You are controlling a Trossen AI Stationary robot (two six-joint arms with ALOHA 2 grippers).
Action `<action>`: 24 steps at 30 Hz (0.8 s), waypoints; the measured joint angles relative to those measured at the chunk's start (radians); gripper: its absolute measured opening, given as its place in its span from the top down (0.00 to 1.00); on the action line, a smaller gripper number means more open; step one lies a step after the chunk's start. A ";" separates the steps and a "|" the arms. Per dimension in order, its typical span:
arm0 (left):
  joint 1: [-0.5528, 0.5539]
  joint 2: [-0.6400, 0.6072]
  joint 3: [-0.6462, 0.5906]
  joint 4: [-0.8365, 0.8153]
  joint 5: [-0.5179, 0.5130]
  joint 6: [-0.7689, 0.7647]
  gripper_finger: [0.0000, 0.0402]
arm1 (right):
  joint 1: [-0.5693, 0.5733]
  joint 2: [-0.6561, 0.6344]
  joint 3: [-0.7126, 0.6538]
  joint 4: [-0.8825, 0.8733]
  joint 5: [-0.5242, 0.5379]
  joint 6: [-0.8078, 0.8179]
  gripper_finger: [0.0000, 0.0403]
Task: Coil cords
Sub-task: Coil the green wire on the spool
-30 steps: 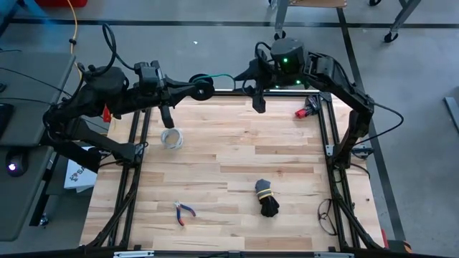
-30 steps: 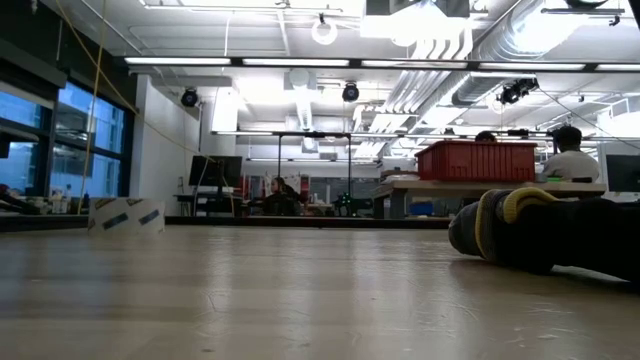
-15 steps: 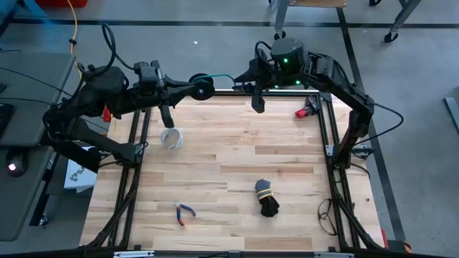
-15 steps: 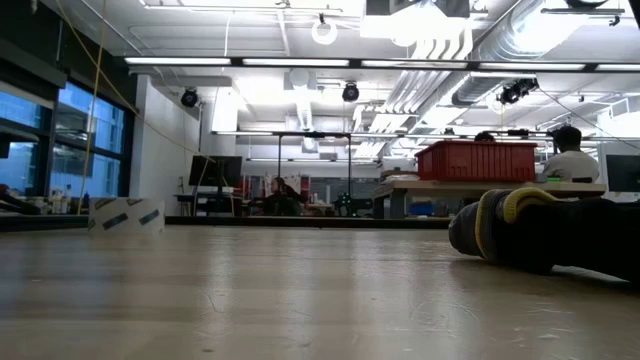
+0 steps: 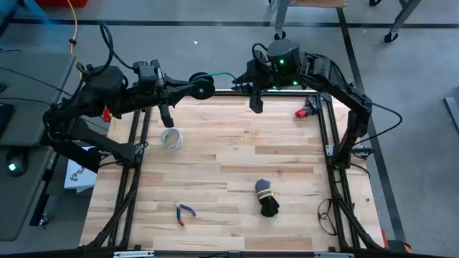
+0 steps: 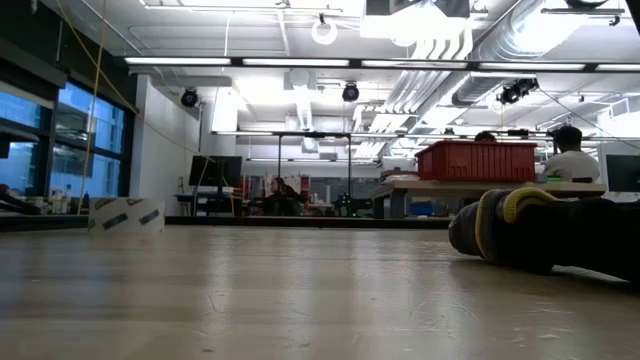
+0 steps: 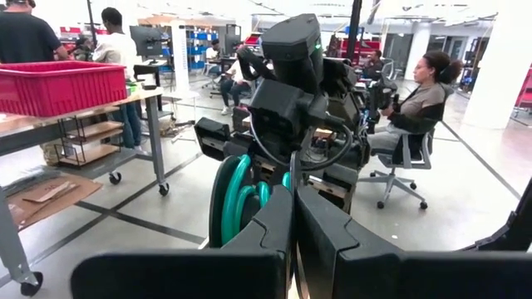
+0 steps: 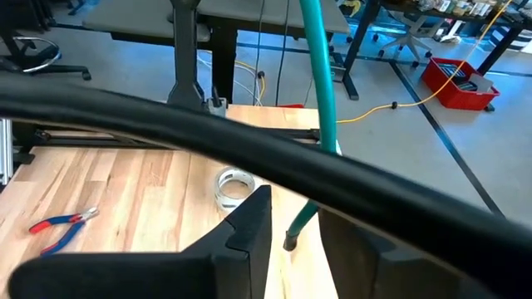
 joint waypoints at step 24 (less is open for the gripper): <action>0.000 0.000 0.000 -0.014 0.001 0.000 0.98 | 0.000 -0.015 0.000 -0.016 0.041 -0.020 0.89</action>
